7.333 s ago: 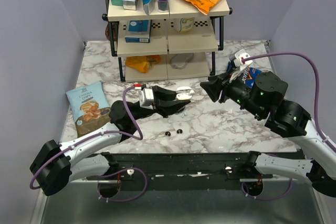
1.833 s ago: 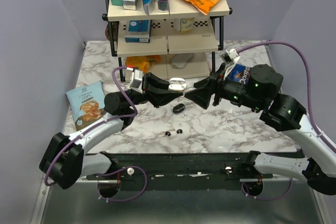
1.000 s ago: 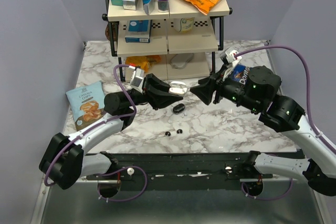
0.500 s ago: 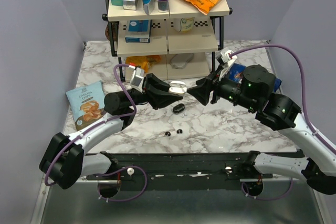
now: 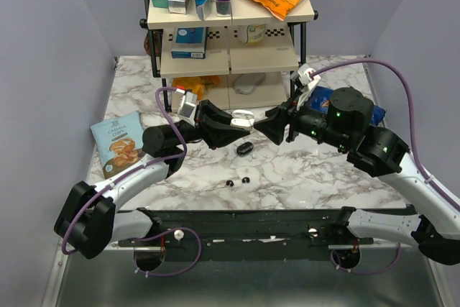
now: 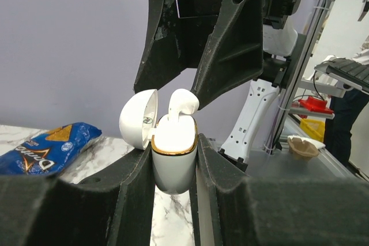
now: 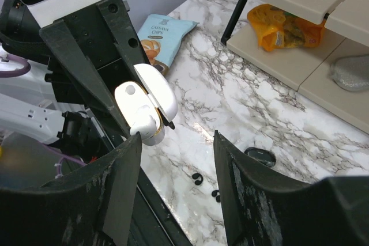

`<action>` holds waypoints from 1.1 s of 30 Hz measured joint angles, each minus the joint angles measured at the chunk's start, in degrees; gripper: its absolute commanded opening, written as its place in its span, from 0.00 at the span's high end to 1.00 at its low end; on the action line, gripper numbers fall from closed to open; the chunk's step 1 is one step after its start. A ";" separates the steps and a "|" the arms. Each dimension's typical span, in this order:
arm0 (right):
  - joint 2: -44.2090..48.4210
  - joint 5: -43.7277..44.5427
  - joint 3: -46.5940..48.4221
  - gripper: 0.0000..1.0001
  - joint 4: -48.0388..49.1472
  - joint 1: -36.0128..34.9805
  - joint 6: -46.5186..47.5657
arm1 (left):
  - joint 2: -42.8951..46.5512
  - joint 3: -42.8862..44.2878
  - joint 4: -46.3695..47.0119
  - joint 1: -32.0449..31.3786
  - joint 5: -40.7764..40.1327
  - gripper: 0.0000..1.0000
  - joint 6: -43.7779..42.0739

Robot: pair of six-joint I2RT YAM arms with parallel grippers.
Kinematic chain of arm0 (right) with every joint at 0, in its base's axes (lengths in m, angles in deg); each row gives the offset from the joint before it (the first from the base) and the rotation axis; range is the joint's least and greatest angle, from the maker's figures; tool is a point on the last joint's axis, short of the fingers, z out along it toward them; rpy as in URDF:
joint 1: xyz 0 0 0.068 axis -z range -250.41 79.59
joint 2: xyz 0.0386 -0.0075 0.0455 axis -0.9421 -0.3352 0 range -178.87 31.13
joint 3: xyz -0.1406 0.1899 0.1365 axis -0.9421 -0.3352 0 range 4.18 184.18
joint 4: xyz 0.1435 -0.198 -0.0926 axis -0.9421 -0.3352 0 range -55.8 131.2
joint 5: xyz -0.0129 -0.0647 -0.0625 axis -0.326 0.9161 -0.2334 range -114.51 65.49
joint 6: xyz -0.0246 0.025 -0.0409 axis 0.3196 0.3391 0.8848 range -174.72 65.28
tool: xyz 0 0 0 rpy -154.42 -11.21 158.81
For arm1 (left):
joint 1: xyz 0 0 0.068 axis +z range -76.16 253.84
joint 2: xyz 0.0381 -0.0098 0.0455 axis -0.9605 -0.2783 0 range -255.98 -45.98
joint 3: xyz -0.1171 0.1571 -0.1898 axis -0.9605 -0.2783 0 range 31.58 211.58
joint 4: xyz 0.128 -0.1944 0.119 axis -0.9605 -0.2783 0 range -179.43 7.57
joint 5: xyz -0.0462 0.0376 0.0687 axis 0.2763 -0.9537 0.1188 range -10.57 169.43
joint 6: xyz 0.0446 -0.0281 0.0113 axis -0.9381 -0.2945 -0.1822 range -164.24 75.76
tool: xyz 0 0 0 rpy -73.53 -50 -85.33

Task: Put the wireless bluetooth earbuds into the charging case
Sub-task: Adjust the earbud with the charging case.

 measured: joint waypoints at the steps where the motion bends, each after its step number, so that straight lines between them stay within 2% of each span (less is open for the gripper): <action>1: -0.13 -0.04 0.07 0.38 0.00 0.00 0.00 | -0.02 0.00 0.00 0.00 -0.02 1.00 0.00; 15: -2.64 -0.61 1.49 0.36 0.35 -0.11 -0.02 | -0.13 0.00 -0.66 -0.55 0.02 1.00 -0.15; 25: -3.63 -0.02 2.62 0.26 0.44 -0.11 0.00 | -0.07 0.00 -0.57 -0.92 0.02 1.00 -1.75; 30: -0.44 1.46 1.88 0.25 0.57 -0.11 -0.02 | 1.29 -0.33 -0.55 -0.92 -0.07 1.00 -4.02; 33: 4.61 6.32 -1.84 0.26 1.57 -0.11 -0.07 | 3.26 -1.77 -0.55 -0.92 -0.87 1.00 -6.43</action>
